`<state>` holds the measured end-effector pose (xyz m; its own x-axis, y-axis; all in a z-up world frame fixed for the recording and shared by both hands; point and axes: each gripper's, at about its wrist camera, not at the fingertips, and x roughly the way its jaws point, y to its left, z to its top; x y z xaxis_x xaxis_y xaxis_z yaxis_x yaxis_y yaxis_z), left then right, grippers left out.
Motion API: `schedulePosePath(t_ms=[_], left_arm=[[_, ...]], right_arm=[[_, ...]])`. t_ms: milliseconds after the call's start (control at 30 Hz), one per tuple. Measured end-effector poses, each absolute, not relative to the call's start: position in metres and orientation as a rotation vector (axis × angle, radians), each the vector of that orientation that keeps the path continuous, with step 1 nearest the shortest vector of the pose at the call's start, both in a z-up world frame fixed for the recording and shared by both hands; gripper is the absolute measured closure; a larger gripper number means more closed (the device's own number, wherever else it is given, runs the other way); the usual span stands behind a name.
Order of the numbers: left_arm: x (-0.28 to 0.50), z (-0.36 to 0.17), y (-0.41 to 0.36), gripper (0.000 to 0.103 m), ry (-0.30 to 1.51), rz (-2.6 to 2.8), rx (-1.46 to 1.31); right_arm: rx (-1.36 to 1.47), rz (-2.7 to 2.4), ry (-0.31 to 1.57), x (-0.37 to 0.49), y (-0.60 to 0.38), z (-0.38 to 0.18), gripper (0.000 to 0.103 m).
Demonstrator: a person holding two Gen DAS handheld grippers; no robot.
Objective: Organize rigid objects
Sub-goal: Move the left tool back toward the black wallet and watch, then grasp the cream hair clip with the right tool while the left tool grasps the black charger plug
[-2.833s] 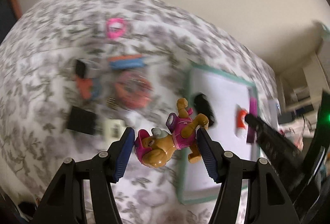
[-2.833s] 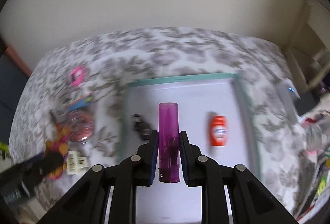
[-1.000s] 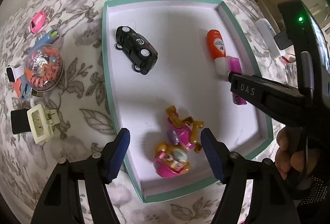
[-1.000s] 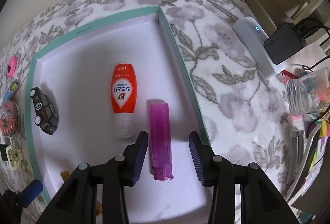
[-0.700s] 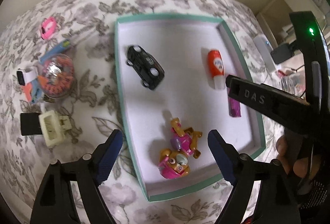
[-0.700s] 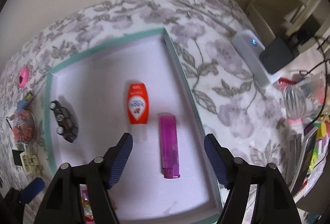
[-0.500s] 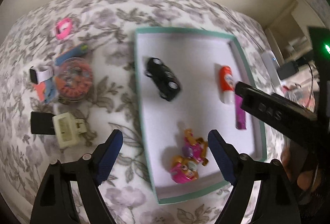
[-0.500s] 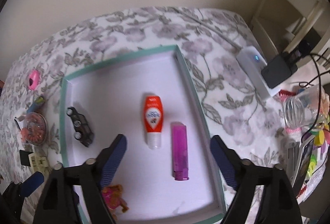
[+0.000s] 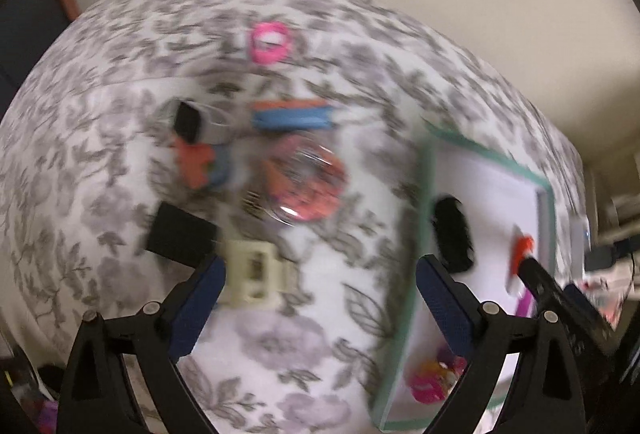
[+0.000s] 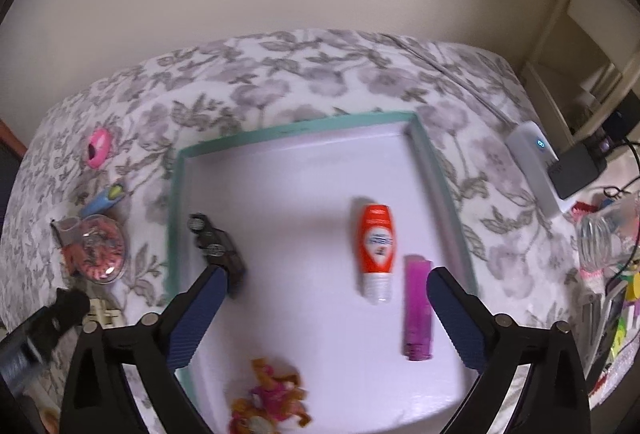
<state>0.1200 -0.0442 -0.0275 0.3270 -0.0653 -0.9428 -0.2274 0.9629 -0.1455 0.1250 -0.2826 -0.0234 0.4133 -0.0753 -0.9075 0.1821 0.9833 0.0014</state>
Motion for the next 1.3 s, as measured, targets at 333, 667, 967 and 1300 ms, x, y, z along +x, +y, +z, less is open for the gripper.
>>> schedulePosePath(t_ms=[333,667,967,1300], left_arm=[[0.118,-0.014,0.047,0.007,1.178,0.318,-0.371],[0.098,-0.010,0.118,0.007,1.168,0.445,-0.494],[0.100,-0.024,0.124,0.007,1.223,0.445,-0.485],[0.117,-0.058,0.101,0.007,1.337,0.352,-0.449]], right_arm=[[0.069,0.020,1.041,0.127,-0.210,-0.008,0.000],[-0.027,0.162,1.036,0.121,-0.133,-0.013,0.000],[-0.099,0.216,1.107,0.119,-0.093,-0.042,0.000],[-0.149,0.238,1.224,0.118,-0.075,-0.091,0.000]])
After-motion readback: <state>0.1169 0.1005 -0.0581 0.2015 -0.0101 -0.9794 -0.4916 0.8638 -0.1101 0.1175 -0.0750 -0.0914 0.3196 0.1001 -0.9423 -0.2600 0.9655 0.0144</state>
